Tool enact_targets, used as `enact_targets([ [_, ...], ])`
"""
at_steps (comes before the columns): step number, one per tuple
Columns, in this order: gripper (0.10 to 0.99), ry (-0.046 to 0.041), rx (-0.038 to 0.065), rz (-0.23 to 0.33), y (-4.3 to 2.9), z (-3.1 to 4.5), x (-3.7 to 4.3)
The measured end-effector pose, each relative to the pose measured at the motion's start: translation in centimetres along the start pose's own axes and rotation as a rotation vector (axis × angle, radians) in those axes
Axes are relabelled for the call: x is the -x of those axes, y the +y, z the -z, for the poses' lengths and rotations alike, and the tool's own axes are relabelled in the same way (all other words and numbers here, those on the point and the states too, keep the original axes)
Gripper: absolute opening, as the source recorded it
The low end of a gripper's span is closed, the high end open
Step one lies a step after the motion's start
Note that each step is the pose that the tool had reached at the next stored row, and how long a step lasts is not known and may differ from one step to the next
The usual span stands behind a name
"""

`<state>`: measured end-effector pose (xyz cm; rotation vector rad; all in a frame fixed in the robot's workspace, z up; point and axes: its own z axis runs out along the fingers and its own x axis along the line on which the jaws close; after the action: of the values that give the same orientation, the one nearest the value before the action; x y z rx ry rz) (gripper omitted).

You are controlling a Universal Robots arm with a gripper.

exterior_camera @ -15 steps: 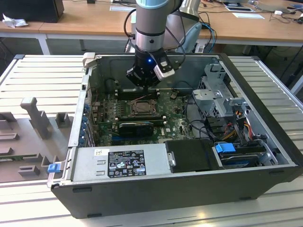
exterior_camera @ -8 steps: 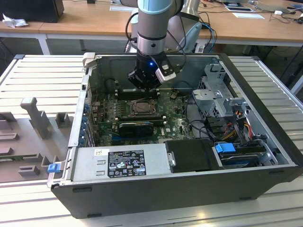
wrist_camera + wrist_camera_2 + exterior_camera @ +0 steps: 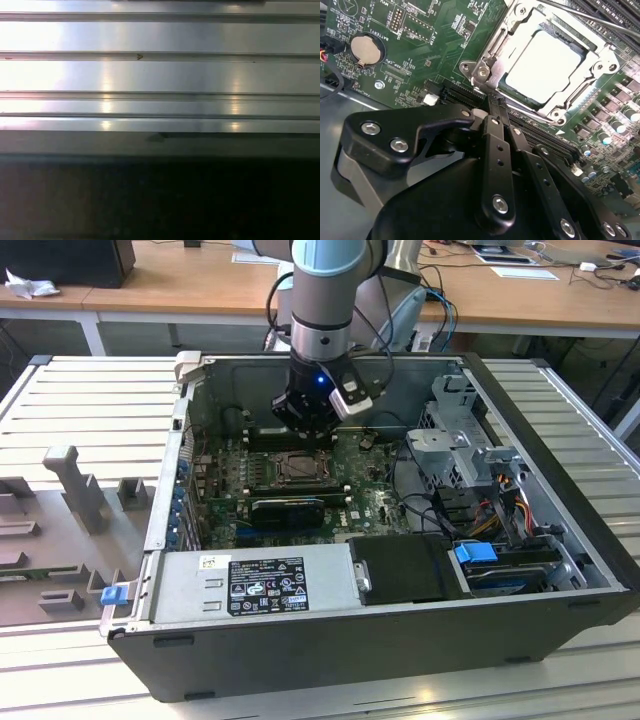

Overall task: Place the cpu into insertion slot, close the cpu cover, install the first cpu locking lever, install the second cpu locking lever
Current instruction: 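Install the first cpu locking lever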

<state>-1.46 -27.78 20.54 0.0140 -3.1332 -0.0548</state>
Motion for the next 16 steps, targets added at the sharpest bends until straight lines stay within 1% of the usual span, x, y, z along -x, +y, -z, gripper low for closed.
enact_targets([
  [3,0.106,0.0002,-0.014,0.0,-0.01,-0.15,0.02],
  [4,0.106,0.0002,-0.015,0.0,-0.01,-0.19,0.02],
  [11,0.106,0.0005,-0.015,0.001,-0.02,-0.39,0.07],
  [13,0.106,0.0001,-0.01,0.002,-0.02,-0.41,0.11],
  [16,0.106,0.0,-0.008,0.002,-0.01,-0.37,0.11],
])
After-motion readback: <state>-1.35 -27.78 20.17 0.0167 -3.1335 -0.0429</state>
